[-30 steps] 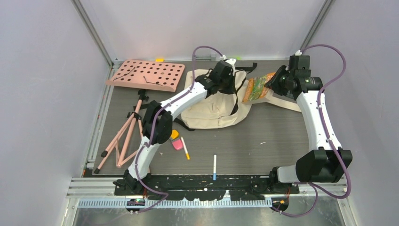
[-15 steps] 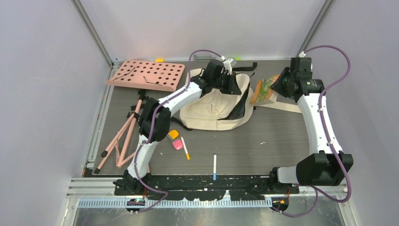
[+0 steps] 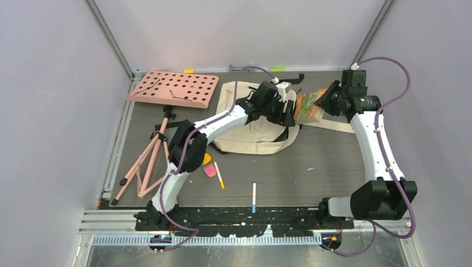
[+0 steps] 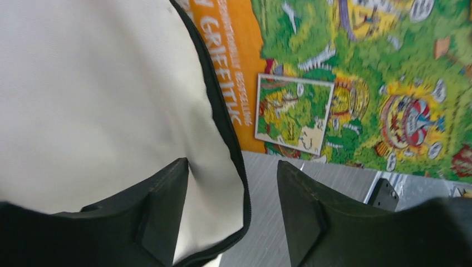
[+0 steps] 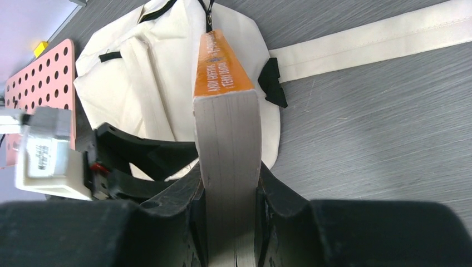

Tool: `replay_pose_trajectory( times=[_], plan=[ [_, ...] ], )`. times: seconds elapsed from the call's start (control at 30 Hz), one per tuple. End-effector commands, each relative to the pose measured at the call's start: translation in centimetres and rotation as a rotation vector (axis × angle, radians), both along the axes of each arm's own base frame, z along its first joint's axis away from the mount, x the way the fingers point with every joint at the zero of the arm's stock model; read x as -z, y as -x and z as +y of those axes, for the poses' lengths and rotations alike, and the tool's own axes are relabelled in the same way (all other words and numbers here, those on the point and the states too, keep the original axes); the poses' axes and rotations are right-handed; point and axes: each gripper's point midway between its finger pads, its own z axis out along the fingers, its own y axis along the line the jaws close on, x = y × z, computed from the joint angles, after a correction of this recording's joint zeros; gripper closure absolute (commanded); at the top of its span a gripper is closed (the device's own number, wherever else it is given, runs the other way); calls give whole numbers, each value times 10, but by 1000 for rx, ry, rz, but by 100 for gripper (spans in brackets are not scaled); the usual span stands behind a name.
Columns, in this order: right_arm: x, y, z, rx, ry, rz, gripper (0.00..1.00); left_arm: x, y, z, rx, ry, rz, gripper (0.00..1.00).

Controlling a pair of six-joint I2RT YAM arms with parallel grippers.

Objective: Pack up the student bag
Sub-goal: Place the book in the student bag.

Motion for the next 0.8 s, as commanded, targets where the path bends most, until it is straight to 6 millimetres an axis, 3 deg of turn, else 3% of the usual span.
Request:
replay_pose_trajectory(
  times=[0.0,0.13,0.3,0.37,0.5,0.63,0.77],
  plan=[
    [-49,-20,6,-5,-42,-175,99,-23,13,1,23,2,-73,37],
    [-51,-20,6,-4,-46,-178,99,-9,6,18,-33,-131,-100,40],
    [-56,-17,1,6,-12,-186,99,-18,0,33,-75,-191,-147,67],
    [-59,-15,-2,8,5,-187,99,-26,-2,37,-93,-192,-159,79],
    [-68,-6,-6,8,39,-190,99,-49,-6,41,-122,-169,-199,86],
    [-77,9,0,-12,19,-190,99,-78,-9,46,-163,-147,-237,100],
    [-73,21,21,-71,-93,-173,99,-97,-13,54,-206,-140,-263,100]
  ],
)
